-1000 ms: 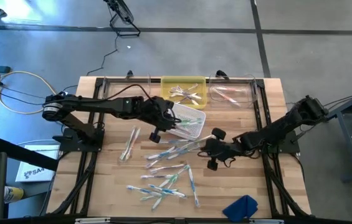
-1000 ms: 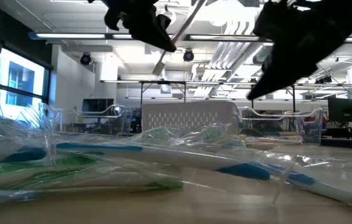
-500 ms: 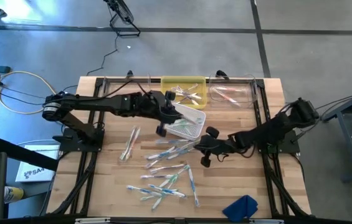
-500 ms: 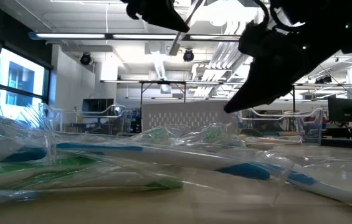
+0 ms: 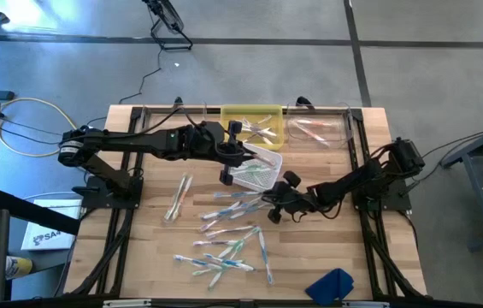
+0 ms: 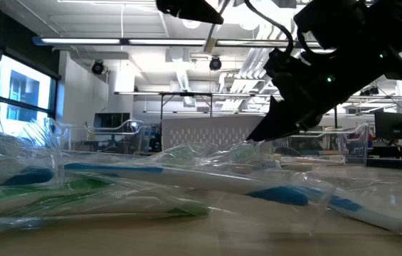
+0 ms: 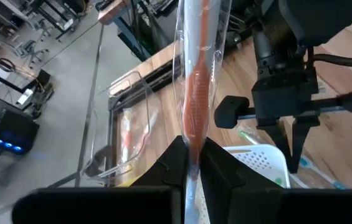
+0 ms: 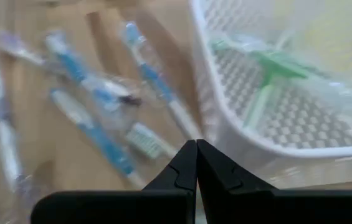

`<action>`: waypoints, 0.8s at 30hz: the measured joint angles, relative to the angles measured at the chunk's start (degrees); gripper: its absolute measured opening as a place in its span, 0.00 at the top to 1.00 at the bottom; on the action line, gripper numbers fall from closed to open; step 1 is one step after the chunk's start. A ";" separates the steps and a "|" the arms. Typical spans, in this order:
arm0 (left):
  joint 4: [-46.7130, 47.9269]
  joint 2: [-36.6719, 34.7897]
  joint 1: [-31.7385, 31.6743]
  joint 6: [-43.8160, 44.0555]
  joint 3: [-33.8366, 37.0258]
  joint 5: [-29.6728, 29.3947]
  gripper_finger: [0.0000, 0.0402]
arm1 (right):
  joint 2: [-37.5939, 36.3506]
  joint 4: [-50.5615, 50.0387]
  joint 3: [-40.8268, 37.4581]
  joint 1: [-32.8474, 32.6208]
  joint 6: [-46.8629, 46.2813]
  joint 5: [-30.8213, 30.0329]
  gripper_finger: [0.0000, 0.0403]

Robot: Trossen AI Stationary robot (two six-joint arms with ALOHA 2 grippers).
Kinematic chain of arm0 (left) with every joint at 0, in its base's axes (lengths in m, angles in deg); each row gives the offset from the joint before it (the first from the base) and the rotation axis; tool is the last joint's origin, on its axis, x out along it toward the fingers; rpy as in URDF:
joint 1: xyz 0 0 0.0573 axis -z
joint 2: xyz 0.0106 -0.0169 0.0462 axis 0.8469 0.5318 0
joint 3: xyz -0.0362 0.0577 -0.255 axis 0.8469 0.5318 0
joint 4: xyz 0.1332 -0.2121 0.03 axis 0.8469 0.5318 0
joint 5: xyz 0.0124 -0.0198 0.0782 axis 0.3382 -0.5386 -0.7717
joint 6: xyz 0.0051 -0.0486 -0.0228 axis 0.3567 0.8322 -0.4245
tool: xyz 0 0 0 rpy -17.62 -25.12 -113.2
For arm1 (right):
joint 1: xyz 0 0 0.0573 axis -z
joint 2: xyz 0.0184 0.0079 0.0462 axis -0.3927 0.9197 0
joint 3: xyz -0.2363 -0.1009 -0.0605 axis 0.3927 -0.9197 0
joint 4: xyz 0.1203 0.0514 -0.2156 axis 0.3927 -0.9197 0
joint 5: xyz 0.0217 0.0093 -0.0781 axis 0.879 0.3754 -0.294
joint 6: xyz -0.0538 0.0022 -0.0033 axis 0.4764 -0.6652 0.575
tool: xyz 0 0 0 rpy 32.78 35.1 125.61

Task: Pick & Place Toothbrushes
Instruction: Put the orange toothbrush into the right transparent bin

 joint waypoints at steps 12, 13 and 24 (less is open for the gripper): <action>-2.17 0.00 0.00 0.04 0.01 -0.09 0.95 | 0.00 -5.26 0.00 -0.97 -7.39 -13.29 0.99; -2.21 0.00 0.00 0.04 0.01 -0.09 0.95 | 0.00 -5.75 0.00 -0.97 -7.56 -13.35 0.99; -3.88 0.00 0.00 0.04 0.01 -0.07 0.95 | -9.64 -8.22 0.02 -3.03 0.17 -6.04 1.00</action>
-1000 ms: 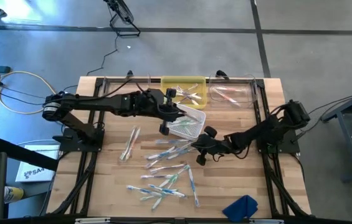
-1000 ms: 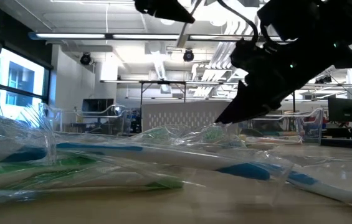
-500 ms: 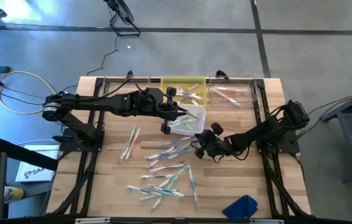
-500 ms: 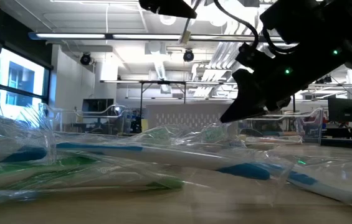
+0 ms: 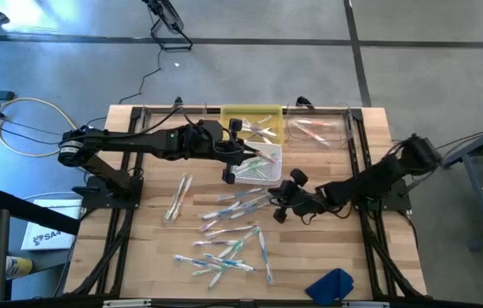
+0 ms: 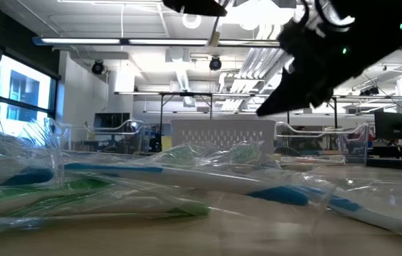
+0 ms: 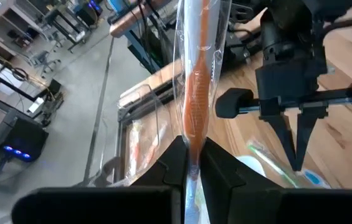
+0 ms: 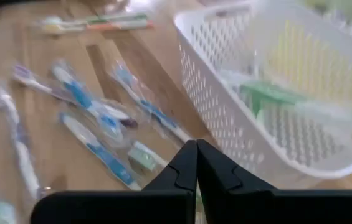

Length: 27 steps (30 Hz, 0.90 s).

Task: Pick & Place Toothbrushes
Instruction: Put the orange toothbrush into the right transparent bin

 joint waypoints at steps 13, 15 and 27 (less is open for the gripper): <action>-4.89 0.00 -3.25 2.98 0.00 -0.11 0.95 | -19.97 -11.37 -0.02 2.93 11.62 4.25 1.00; -4.87 0.00 -4.27 4.49 0.00 -0.13 0.95 | -22.50 -13.72 -0.02 4.09 12.61 6.96 1.00; -4.99 0.43 -5.18 11.05 0.02 -0.31 0.95 | -31.05 -17.54 -0.02 12.53 20.23 14.25 1.00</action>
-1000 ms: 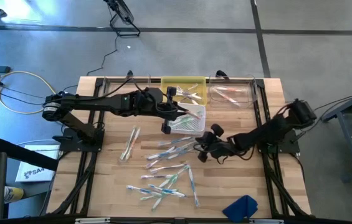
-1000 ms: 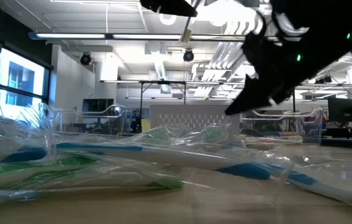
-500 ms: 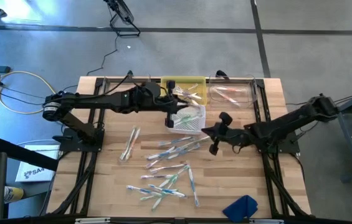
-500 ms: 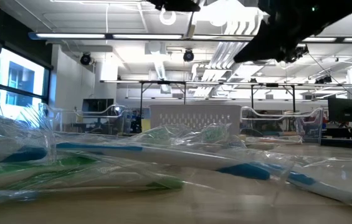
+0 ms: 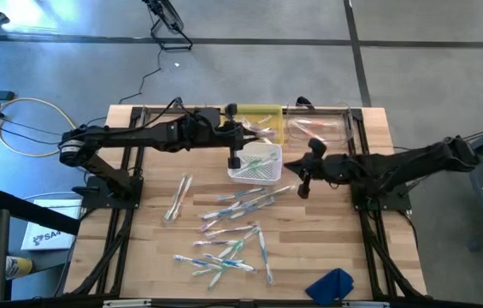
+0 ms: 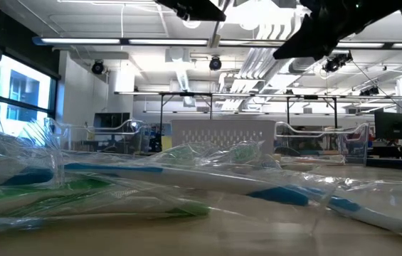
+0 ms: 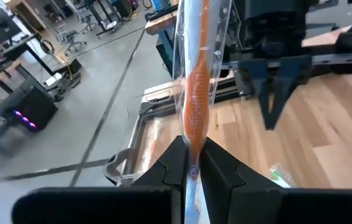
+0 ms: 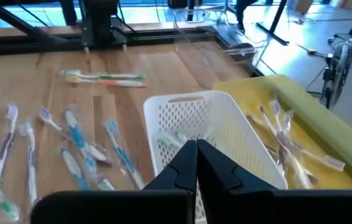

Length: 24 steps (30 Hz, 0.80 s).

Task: Pick & Place Toothbrushes
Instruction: Put the orange toothbrush into the right transparent bin

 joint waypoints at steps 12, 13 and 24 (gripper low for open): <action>-0.06 5.27 0.00 8.25 0.07 1.98 0.95 | -0.92 1.88 0.00 11.70 5.62 16.80 1.00; -0.23 5.36 0.00 8.43 0.07 2.08 0.95 | -0.92 2.37 0.00 12.30 5.62 17.30 1.00; -0.32 5.36 -0.02 9.61 0.07 3.39 0.95 | -0.92 18.81 0.00 14.48 10.29 23.88 0.99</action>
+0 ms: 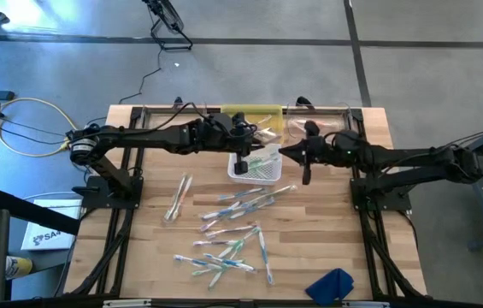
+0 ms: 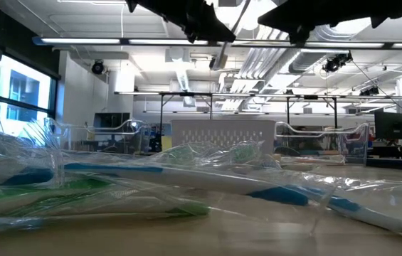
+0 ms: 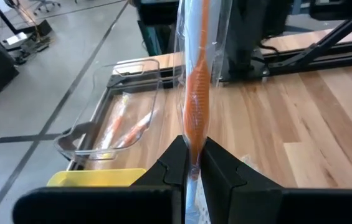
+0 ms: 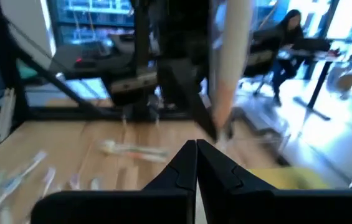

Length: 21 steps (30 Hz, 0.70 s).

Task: Pick & Place Toothbrushes
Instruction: Put the orange toothbrush into the right transparent bin

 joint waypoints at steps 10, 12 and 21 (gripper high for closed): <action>-0.74 0.76 0.02 -0.12 -0.07 0.65 0.95 | 1.16 1.59 0.00 -1.66 2.39 -3.27 0.75; -1.43 1.22 0.02 -0.13 -0.07 1.95 0.95 | 1.16 2.58 0.00 -2.21 2.67 -4.68 0.67; -5.67 3.03 0.02 -0.17 -0.07 5.05 0.95 | 3.06 5.81 0.05 -3.19 4.37 -7.70 0.56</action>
